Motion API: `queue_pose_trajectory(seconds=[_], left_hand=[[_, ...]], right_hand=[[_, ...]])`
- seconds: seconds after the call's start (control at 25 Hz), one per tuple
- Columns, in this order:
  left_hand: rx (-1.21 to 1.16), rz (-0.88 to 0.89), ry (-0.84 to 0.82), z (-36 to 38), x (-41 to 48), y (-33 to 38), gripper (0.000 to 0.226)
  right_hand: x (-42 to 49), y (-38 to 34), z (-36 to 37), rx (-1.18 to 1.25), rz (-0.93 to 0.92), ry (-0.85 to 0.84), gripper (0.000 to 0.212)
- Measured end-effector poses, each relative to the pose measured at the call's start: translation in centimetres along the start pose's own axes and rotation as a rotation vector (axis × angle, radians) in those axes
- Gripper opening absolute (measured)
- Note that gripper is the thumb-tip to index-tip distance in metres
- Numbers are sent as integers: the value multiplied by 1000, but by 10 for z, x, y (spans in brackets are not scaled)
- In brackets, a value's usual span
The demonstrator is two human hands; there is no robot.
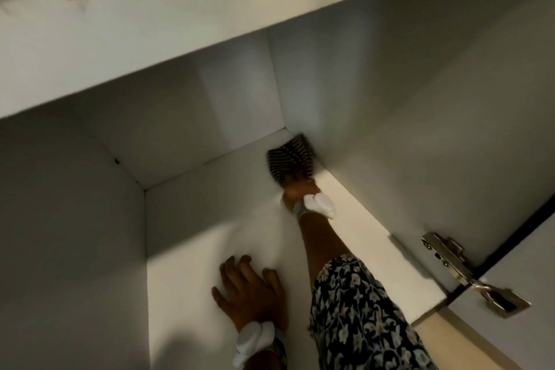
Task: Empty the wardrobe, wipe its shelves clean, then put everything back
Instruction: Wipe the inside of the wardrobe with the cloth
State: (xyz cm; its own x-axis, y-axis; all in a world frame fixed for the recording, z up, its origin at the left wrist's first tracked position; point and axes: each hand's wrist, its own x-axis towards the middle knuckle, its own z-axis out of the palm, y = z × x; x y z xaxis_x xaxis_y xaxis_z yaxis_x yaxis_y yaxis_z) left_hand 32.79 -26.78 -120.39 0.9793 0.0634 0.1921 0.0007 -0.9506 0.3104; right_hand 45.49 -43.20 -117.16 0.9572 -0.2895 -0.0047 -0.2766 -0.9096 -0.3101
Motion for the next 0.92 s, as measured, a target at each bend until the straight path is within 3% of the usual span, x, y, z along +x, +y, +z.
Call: queue_pose_trajectory(seconds=[0.08, 0.2, 0.32, 0.64, 0.8, 0.92], left_hand=[[-5, 31, -6, 0, 0, -3, 50], [-27, 24, -71, 1, -1, -11, 44], [-78, -30, -40, 2, -1, -7, 46], [-120, -3, -19, -1, -7, -6, 49], [-119, 2, -81, -5, -7, -7, 48], [-221, 104, -33, -4, -15, -15, 46]], right_hand=[[-14, -34, 6, 178, -127, -66, 52], [-60, -73, 17, 188, -280, -214, 49], [-88, -62, 22, 154, -296, -138, 48], [-161, 64, -13, 121, 140, -23, 54], [-201, 78, -20, 64, 220, -50, 53], [-225, 64, -23, 65, 242, -94, 55]])
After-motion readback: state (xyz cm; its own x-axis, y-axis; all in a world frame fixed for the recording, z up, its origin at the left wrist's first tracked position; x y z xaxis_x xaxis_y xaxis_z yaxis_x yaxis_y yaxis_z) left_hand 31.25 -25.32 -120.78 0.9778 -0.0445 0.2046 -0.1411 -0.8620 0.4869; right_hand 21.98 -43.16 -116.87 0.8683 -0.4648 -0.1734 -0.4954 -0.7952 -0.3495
